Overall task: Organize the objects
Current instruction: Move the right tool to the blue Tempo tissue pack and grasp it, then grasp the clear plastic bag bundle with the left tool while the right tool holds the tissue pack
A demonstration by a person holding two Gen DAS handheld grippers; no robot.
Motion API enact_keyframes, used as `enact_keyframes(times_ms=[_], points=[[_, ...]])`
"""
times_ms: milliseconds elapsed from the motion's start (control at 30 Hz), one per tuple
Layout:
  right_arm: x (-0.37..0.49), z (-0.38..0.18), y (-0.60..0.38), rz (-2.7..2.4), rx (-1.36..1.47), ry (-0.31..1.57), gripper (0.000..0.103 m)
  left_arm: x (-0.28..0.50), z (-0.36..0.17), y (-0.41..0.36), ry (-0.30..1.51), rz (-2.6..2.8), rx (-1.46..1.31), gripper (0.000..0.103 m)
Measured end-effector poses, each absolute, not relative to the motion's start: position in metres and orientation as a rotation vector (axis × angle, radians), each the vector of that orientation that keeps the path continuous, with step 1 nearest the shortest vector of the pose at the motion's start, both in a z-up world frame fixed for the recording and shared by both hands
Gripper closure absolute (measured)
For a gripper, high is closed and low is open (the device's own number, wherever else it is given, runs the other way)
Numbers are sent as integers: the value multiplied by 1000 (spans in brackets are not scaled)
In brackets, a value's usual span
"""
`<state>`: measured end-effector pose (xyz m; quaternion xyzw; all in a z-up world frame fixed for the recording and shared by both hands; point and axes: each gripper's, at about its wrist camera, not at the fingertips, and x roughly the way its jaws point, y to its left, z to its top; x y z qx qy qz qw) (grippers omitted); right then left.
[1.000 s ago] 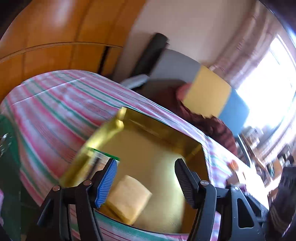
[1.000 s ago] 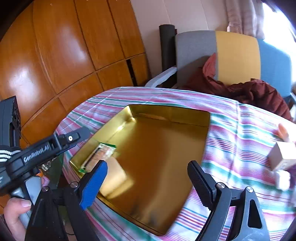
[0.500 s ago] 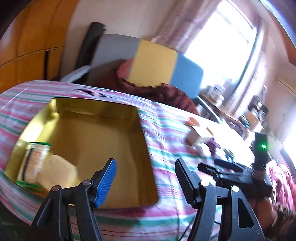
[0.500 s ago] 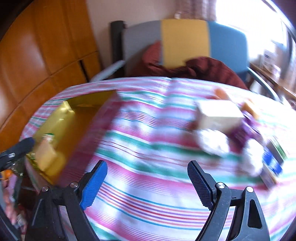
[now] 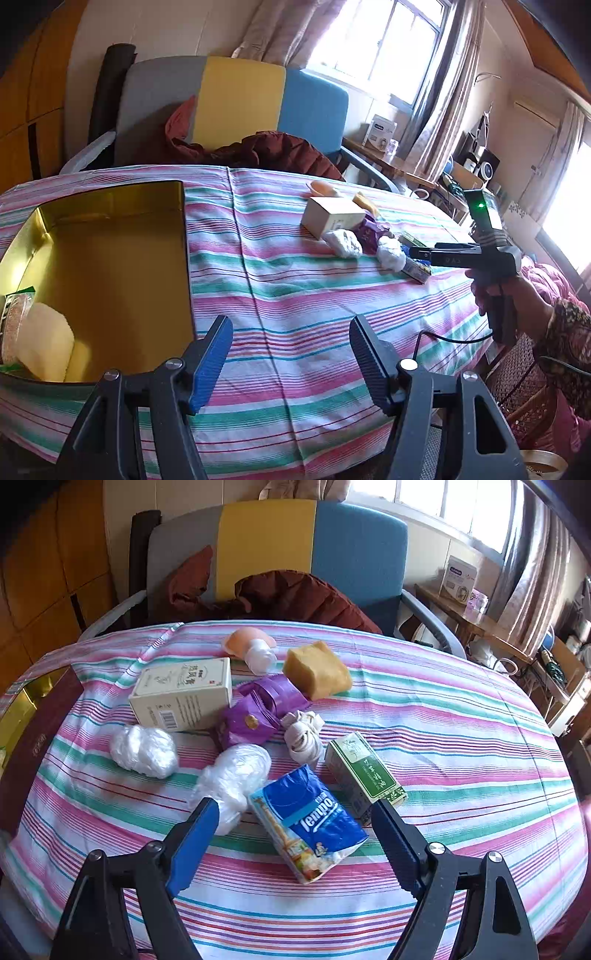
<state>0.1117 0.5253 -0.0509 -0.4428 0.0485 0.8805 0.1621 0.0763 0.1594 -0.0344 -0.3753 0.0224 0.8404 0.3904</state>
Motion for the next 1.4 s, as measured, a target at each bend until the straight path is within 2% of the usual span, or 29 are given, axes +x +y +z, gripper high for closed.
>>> enact_keyframes(times_ms=[133,333,467,667,1033,1400], points=[[104,-67,531,2533,-1315,85,22,76,-38,169,80,2112,-979,36],[95,-88,540,2507,-1383,171,23,74,-46,190,138,2074,-1016,36],[93,-93,543,2483,-1426,274,41,75,-48,208,170,2040,-1021,36],[96,-90,537,2440,-1478,320,49,75,-50,251,210,1957,-1039,36],[114,-89,566,2238,-1495,390,50,58,-58,357,228,1873,-1085,36],[123,-89,586,2173,-1476,493,50,42,-81,446,439,1890,-1000,36]])
